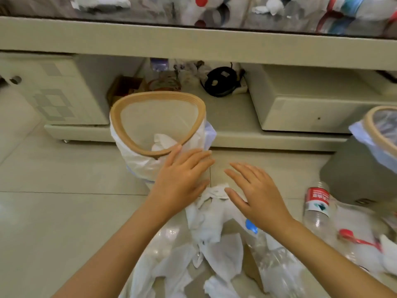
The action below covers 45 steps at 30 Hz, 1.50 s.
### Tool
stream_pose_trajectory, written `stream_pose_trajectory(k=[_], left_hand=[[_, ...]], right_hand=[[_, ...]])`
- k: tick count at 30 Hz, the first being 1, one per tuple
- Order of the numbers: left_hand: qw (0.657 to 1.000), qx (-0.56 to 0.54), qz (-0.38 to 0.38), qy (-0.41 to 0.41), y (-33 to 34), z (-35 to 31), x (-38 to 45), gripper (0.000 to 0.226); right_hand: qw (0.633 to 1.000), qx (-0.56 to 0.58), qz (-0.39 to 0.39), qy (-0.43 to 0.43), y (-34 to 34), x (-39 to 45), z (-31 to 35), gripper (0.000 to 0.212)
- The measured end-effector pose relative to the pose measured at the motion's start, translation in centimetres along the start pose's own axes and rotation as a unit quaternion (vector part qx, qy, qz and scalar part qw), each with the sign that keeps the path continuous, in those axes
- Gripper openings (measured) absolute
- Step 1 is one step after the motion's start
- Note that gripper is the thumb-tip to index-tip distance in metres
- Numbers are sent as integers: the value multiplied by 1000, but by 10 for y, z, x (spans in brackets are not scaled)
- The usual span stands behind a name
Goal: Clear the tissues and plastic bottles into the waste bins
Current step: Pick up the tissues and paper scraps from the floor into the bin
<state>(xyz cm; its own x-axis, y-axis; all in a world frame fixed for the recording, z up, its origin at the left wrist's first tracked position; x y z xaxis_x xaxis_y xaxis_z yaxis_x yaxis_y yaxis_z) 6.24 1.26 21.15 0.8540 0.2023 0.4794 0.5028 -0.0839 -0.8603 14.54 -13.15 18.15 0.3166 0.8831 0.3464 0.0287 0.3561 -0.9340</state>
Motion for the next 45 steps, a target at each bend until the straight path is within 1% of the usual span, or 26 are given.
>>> stream_pose_trajectory(k=[2,3,4,6,8,11,16,18,20,21,23,24,25,28,29,30,31,33,34,35,37,38,39,40,42,45], left_hand=[[999,11,35,30,27,-14,-14,40],[998,6,61,28,41,-18,-22,42],[995,-4,97,13,56,-20,-29,45],[981,-27,190,-41,84,-19,-43,51],[958,-16,269,-97,107,-16,-55,57],[916,24,375,-140,139,-16,-77,69],[865,61,454,-203,173,-26,-107,80],[853,57,471,-217,186,-34,-111,83],[853,60,468,-224,196,-39,-108,80],[859,65,457,-222,199,-41,-105,73],[885,77,409,-210,199,-42,-94,48],[900,76,378,-204,197,-41,-89,37],[917,64,343,-194,193,-40,-84,31],[972,21,194,-132,173,-30,-77,28],[982,16,147,-121,167,-23,-78,27],[983,19,130,-125,165,-15,-81,26],[982,24,126,-140,165,-6,-85,24],[969,31,157,-189,170,8,-95,17],[961,37,169,-215,171,11,-101,20],[951,32,182,-248,172,13,-107,29],[908,-6,214,-360,173,20,-118,37],[881,-36,224,-415,174,24,-123,37],[862,-59,219,-452,175,27,-126,36],[854,-68,217,-469,175,28,-128,33],[846,-68,235,-474,176,28,-131,34],[852,-57,268,-447,178,26,-133,35]], right_hand=[[999,-1,40,31,12,-34,-9,47],[997,-1,59,44,19,-49,-12,48],[995,-2,78,55,26,-63,-14,49],[990,0,114,80,39,-87,-19,50],[985,9,138,106,51,-104,-22,50],[976,19,166,137,70,-122,-24,49],[960,33,229,159,104,-143,-32,51],[957,44,238,163,113,-147,-38,50],[956,58,233,168,119,-148,-44,53],[956,64,230,171,121,-147,-47,54],[955,68,231,171,125,-145,-51,56],[957,66,228,167,127,-144,-53,56],[959,67,223,163,128,-143,-54,55],[963,80,196,167,128,-138,-57,52],[963,85,188,172,127,-137,-57,50],[963,93,184,175,126,-134,-56,50],[962,101,182,176,125,-130,-55,51],[962,112,184,167,128,-121,-53,50],[962,122,189,158,131,-114,-52,50],[963,128,188,145,134,-106,-51,50],[967,136,179,117,137,-84,-51,50],[970,138,172,104,140,-72,-52,50],[972,135,169,90,145,-60,-54,51],[974,127,174,77,151,-48,-57,52],[971,96,211,53,168,-29,-61,57],[956,41,288,39,196,-15,-67,61]])
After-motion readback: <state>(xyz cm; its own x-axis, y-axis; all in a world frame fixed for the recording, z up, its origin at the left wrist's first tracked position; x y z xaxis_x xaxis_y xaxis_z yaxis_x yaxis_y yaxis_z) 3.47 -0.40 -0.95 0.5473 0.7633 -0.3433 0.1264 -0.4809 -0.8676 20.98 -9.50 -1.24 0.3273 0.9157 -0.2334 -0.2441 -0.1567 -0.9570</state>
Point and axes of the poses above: each hand's wrist, its own x-axis towards the middle knuckle, its own y-axis out of the palm, z = x × y, the point moved 6 cm from there along x, towards the middle knuckle, and after that the axes turned 11 degrees about -y, right-handed, at the moved point
